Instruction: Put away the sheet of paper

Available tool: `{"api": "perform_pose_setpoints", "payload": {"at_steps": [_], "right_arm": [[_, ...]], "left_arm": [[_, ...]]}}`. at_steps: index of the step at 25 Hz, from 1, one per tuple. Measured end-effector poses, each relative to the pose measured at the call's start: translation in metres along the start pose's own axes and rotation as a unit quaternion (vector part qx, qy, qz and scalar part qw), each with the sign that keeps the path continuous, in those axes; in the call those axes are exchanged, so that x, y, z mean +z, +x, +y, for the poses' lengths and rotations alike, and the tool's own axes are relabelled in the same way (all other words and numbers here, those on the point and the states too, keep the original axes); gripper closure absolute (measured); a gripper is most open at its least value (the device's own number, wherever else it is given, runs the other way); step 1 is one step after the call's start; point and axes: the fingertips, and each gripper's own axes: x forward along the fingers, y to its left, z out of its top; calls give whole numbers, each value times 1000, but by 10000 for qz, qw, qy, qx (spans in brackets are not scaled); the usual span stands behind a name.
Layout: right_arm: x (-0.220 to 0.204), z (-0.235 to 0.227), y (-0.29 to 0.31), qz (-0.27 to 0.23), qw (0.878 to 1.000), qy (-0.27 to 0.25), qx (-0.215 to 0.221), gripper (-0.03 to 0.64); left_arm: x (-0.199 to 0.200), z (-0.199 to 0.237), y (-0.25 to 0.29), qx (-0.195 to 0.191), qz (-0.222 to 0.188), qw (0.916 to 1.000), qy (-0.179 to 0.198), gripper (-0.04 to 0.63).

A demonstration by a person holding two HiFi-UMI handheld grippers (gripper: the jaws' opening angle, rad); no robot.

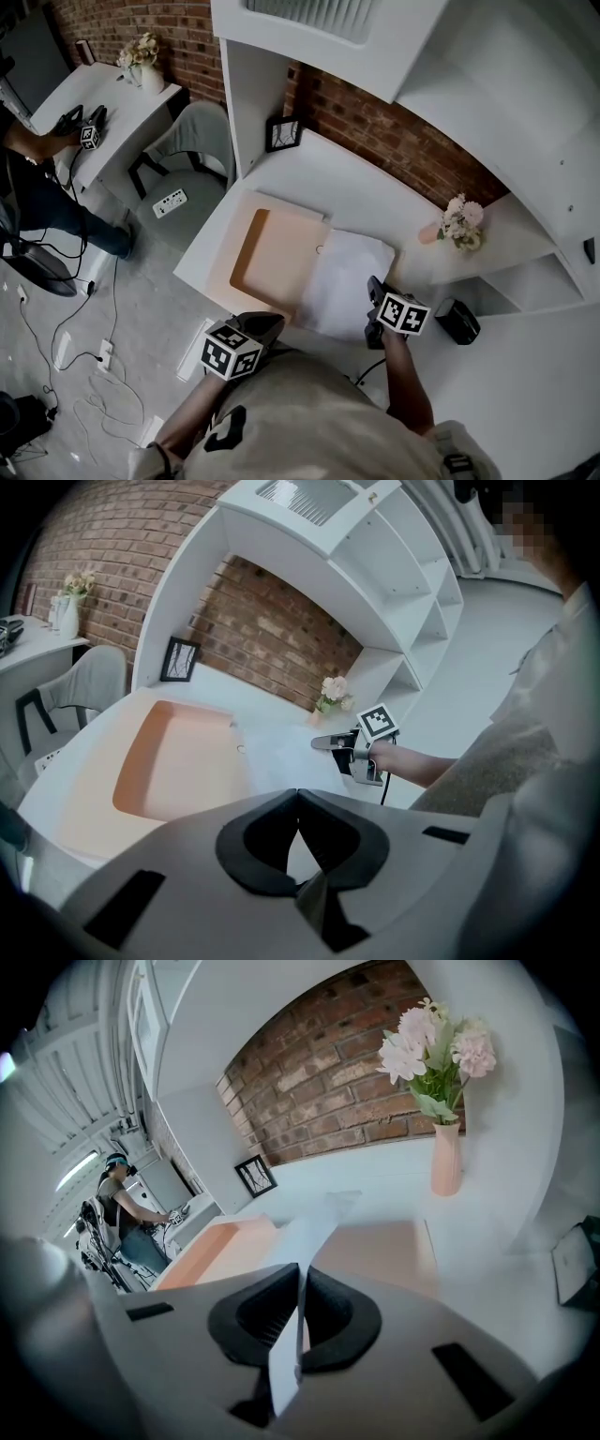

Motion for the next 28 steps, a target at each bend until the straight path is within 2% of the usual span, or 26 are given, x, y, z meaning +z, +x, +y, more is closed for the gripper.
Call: {"api": "perform_pose_setpoints", "payload": {"at_steps": [17,21,24,28], "right_arm": [[-3,7,10,57,9992,263,305,589],[-6,11,14,104,9986,337,388,589],[-6,14,15,145,9985,346,407,589],[-3,19,17,116,9985,335,424,589]], "left_arm": [[4,-2,4,117,52,9999,56,578],[12,11,-6,237,-204,9995,-87,578],[26,33,-25,477,-502,9971,-301,578],[34,57,-49,814,-736,9933,-372,578]]}}
